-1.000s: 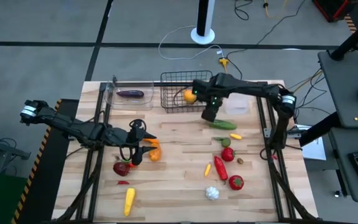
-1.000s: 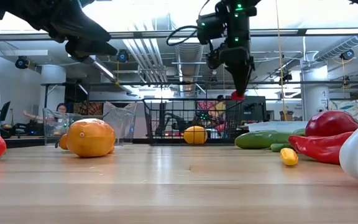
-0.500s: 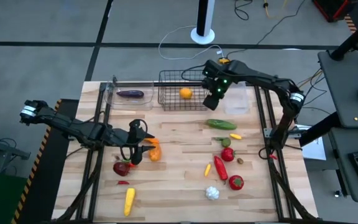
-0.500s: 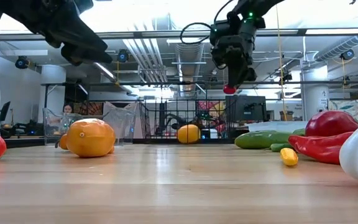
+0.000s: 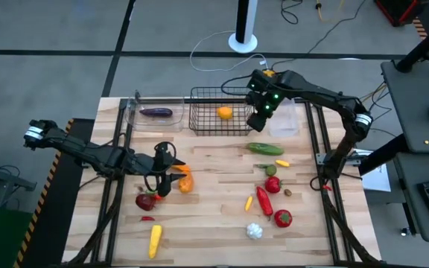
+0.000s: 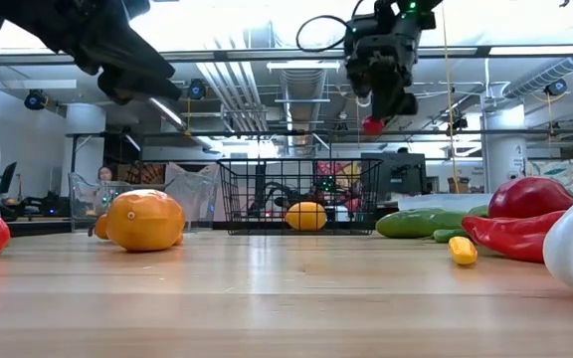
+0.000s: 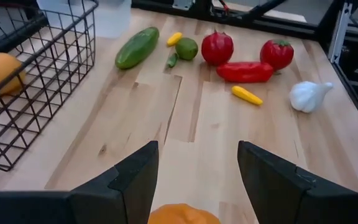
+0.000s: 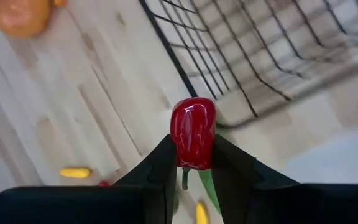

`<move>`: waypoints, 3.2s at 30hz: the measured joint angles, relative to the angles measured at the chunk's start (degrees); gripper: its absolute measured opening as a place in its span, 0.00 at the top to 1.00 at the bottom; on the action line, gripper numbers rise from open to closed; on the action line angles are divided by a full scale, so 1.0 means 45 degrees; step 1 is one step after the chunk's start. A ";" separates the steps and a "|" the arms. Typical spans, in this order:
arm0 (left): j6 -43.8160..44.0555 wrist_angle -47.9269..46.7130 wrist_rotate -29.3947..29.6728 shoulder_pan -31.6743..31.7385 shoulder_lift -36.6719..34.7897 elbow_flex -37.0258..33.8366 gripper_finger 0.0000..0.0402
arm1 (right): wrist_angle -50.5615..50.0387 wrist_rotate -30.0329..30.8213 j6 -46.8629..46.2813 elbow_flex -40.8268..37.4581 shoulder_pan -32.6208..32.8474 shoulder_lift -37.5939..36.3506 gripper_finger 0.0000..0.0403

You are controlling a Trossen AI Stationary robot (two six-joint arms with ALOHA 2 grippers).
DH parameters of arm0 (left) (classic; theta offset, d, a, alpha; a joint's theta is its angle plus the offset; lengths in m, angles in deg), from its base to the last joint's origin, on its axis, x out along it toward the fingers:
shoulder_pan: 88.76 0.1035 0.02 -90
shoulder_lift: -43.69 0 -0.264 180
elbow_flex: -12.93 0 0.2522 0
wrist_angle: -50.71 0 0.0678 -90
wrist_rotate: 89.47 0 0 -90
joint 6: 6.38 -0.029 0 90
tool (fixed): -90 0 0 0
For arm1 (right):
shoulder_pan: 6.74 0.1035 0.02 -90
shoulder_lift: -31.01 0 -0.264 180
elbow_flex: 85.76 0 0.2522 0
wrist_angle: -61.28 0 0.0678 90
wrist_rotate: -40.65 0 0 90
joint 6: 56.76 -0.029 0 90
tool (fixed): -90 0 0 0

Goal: Sort produce into baskets
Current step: Put the cherry pepper into the white bin, then adjust the wire basket

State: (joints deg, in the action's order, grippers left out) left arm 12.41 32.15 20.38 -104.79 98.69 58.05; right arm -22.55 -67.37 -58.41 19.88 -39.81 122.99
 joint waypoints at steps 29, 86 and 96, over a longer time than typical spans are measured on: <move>-0.2392 0.2961 0.1147 0.0049 0.1770 0.0345 0.50 | 0.1901 0.5032 -0.1667 -0.3940 -0.3963 0.0424 0.81; -0.1345 -0.1526 0.1152 0.0049 0.1804 0.1962 0.50 | 0.8042 0.2333 -0.1984 -0.7112 0.3050 -0.3510 0.97; -0.1347 -0.1546 0.1162 0.0049 0.1823 0.1928 0.50 | 1.0153 0.3049 -0.1975 -0.6977 0.3014 -0.1537 0.97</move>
State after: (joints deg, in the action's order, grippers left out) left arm 6.35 25.20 25.61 -104.57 106.89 66.72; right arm 23.14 -53.65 -67.30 -11.52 -26.25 116.07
